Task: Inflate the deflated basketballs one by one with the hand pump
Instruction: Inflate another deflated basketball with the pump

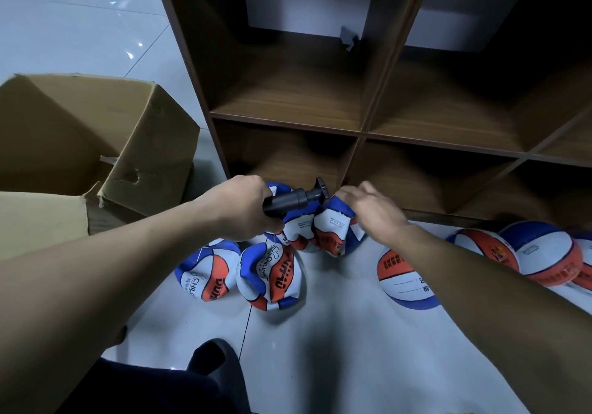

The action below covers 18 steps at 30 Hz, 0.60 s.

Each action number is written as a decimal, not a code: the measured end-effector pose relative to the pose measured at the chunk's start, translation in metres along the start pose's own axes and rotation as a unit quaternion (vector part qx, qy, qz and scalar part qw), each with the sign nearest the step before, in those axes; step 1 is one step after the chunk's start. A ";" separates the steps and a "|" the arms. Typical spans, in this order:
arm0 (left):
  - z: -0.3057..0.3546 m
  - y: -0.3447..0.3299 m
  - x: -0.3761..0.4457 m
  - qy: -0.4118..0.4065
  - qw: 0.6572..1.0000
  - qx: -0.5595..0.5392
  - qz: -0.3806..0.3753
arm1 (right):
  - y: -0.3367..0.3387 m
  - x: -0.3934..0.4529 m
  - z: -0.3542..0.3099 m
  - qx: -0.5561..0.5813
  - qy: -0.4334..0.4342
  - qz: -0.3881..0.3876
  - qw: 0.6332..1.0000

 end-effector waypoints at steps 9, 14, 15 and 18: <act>0.025 0.014 0.007 -0.009 0.997 -0.050 0.062 | 0.066 -0.046 -0.005 0.047 0.017 0.107 0.993; 0.040 0.017 0.005 -0.012 0.993 -0.081 0.087 | 0.099 -0.097 -0.044 0.150 -0.076 0.124 0.978; 0.043 0.017 0.002 -0.014 0.993 -0.081 0.085 | 0.101 -0.107 -0.053 0.169 -0.082 0.128 0.974; 0.056 0.015 -0.011 -0.030 0.992 -0.087 0.081 | 0.099 -0.137 -0.076 0.211 -0.115 0.125 0.963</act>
Point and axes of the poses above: each hand's wrist, its own x-axis towards the middle knuckle, its own y-axis out of the back of the hand, z = x × y, the point moved 1 cm from there along x, towards the middle knuckle, and after that the axes turned 11 degrees about z, right-handed, at the moved point
